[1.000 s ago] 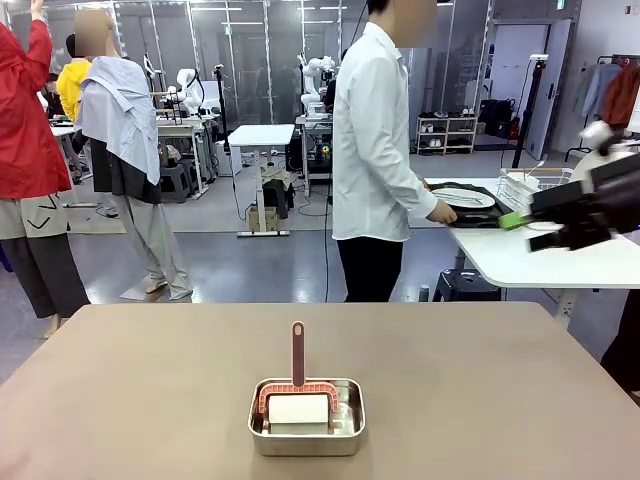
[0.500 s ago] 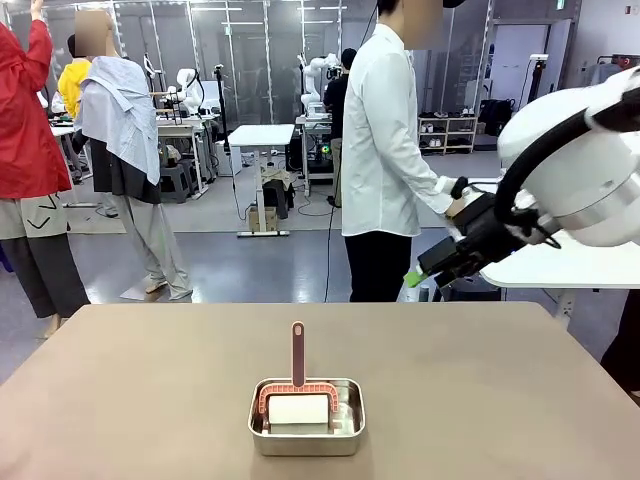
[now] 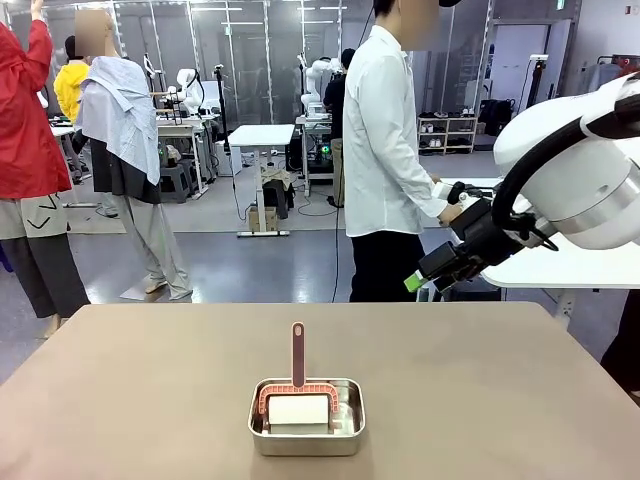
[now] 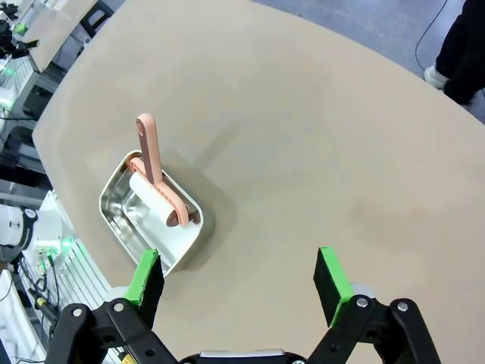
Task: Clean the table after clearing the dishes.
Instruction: When the right (or left) Handle tray is removed, use the right hand (or left hand) to clean the right (or left) side of the table with the Lint Roller.
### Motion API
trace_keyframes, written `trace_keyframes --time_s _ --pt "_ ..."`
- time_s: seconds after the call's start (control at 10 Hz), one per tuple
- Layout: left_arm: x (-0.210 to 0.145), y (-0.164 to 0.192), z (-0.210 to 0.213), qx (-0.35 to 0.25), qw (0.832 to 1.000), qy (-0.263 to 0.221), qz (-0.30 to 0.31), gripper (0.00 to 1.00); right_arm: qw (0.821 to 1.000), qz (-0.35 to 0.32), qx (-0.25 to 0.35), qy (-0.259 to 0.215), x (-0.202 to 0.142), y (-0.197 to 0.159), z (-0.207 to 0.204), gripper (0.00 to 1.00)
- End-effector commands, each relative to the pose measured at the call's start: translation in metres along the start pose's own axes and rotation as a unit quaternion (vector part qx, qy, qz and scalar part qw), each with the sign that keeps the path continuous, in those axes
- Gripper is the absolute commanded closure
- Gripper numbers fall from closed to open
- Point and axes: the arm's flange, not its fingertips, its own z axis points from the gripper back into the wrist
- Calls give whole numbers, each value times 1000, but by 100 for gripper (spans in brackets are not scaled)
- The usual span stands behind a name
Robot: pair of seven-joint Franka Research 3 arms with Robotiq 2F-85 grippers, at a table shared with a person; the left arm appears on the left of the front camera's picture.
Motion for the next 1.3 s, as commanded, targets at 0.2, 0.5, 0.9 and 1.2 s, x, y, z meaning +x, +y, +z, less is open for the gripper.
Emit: trace_keyframes --time_s 0.2,0.5,0.9,1.2 --pt "1 -2 2 -4 1000 -4 4 0 1000 -1 0 -1 0 0 1 0" --pt "1 -2 2 -4 1000 -4 4 0 965 231 46 115 76 36 -44 0" --pt "1 -2 2 -4 1000 -4 4 0 900 352 32 255 145 90 -112 0" --pt "1 -2 2 -4 1000 -4 4 0 853 398 55 335 159 114 -173 0"
